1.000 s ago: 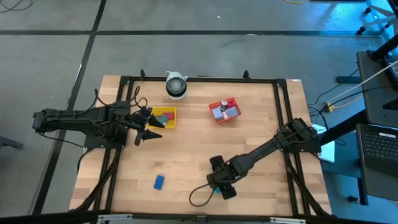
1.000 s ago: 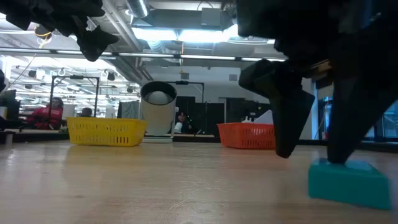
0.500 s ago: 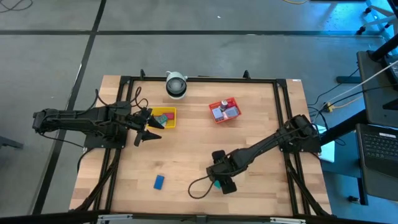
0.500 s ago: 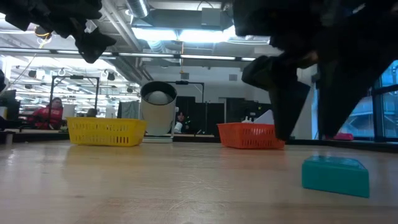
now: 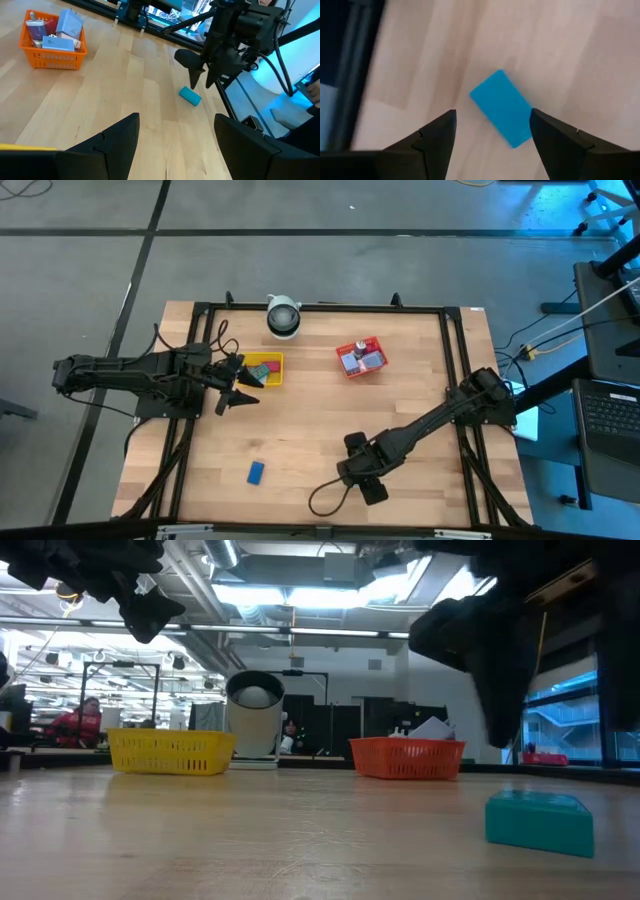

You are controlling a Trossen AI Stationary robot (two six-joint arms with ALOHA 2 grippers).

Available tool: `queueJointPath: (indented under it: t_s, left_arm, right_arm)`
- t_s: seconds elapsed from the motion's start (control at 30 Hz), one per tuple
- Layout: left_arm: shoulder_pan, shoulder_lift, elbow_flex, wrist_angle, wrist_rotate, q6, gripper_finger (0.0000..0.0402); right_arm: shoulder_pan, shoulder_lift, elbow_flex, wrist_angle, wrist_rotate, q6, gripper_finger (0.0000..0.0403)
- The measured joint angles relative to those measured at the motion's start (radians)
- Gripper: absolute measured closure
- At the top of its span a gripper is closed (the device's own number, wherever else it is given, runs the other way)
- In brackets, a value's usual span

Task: Pick & Place Office items
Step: Put the light blue digital timer into the yellow bin

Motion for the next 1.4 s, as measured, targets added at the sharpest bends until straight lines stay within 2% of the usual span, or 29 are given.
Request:
queueJointPath:
  t_s: [0.1,0.3,0.63,0.73,1.03,1.23,1.4]
  left_arm:
    - [0.000,0.000,0.000,0.000,0.013,-0.002,0.0148]
    - [0.000,0.000,0.000,0.000,0.021,0.003,0.0148]
    - [0.002,0.000,0.000,0.052,-0.026,0.013,0.0148]
    - [0.002,0.000,0.000,0.054,-0.026,0.014,0.0148]
    - [0.002,0.000,0.000,0.052,-0.026,0.007,0.0148]
    - [0.002,0.000,0.000,0.053,-0.026,0.007,0.0148]
    - [0.002,0.000,0.000,0.053,-0.026,0.013,0.0148]
  right_arm:
    - [0.000,0.000,0.001,0.003,0.045,-0.072,0.0142]
    - [0.010,0.000,0.001,0.020,0.024,-0.212,0.0124]
    - [0.021,0.026,-0.032,0.043,0.024,-0.387,0.0122]
    - [0.022,0.031,-0.047,0.037,0.065,-0.429,0.0122]
    - [-0.009,0.052,-0.046,0.057,0.074,-0.461,0.0122]
    - [-0.015,0.099,-0.041,0.065,0.022,-0.464,0.0123]
    - [-0.015,0.111,-0.041,0.063,0.020,-0.463,0.0151]
